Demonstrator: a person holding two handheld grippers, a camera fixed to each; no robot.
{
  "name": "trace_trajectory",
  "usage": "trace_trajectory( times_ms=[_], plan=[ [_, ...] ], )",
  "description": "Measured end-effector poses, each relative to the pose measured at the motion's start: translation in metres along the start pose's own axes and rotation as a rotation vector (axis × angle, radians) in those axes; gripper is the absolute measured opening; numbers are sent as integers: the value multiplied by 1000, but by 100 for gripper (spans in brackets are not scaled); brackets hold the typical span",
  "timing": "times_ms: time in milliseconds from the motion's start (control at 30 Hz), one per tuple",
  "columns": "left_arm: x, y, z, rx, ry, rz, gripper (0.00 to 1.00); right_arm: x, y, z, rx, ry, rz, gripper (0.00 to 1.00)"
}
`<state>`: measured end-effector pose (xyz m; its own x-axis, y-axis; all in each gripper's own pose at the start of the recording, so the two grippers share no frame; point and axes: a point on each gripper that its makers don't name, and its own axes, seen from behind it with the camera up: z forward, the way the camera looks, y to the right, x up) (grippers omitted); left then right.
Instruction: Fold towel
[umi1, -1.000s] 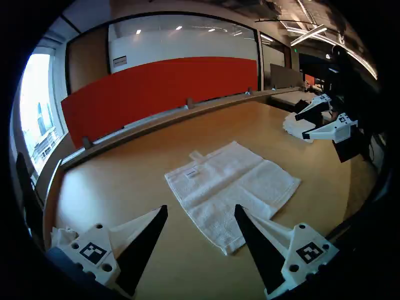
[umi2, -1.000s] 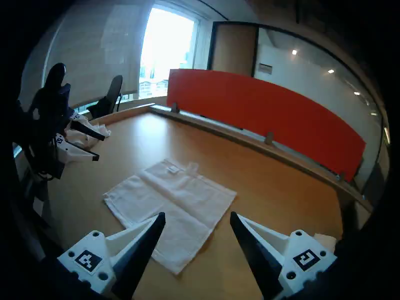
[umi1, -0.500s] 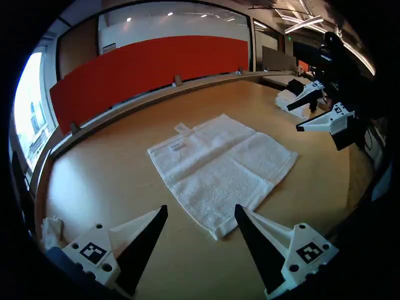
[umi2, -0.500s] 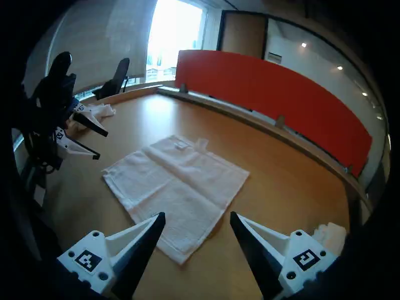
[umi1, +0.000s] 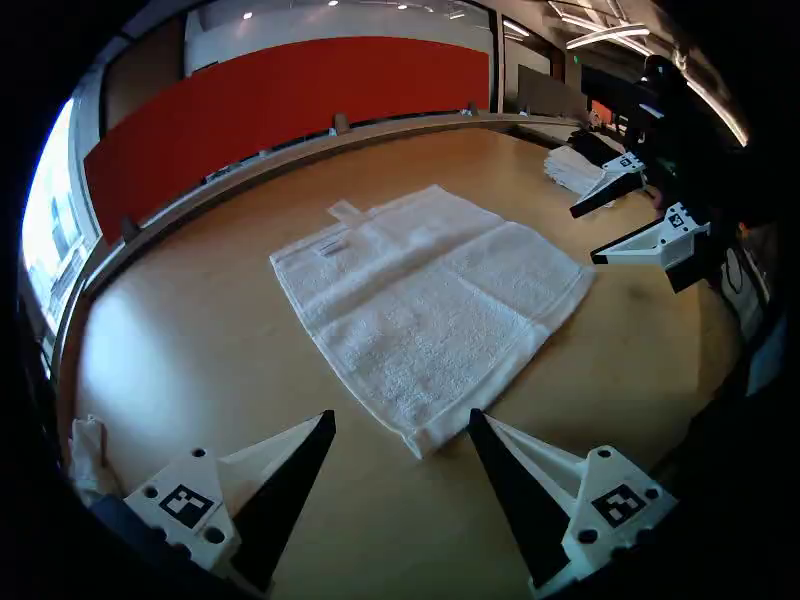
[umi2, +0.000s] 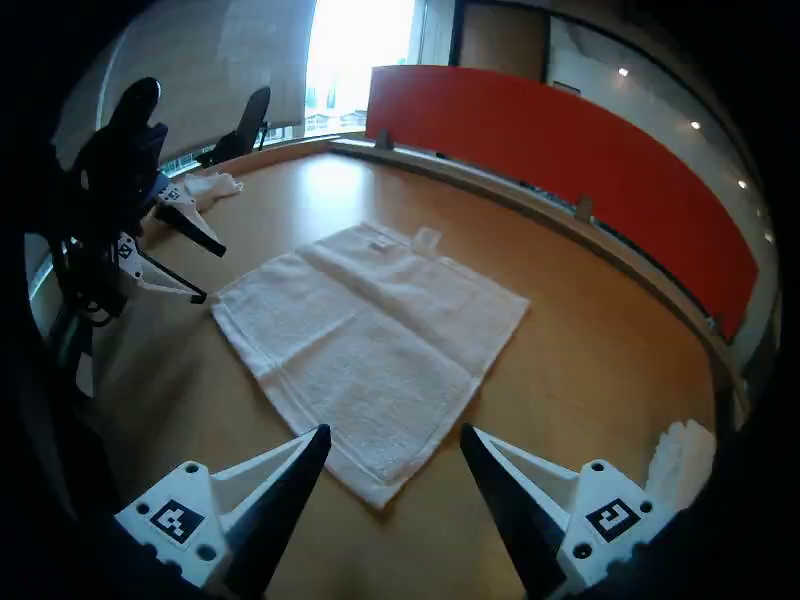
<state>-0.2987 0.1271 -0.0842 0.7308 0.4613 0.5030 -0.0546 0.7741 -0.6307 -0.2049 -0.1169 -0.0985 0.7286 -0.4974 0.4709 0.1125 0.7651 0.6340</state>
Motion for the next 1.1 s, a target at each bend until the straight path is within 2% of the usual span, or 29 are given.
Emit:
trace_trajectory(
  times_ms=[500, 1100],
  plan=[
    [-19, 11, 13, -44, -80, -13, 99, -33, -4, 7, 26, -81, 9, 100],
    [-19, 13, 22, -57, -112, -7, 98, -41, -6, 9, 70, -120, 17, 88]
  ],
)
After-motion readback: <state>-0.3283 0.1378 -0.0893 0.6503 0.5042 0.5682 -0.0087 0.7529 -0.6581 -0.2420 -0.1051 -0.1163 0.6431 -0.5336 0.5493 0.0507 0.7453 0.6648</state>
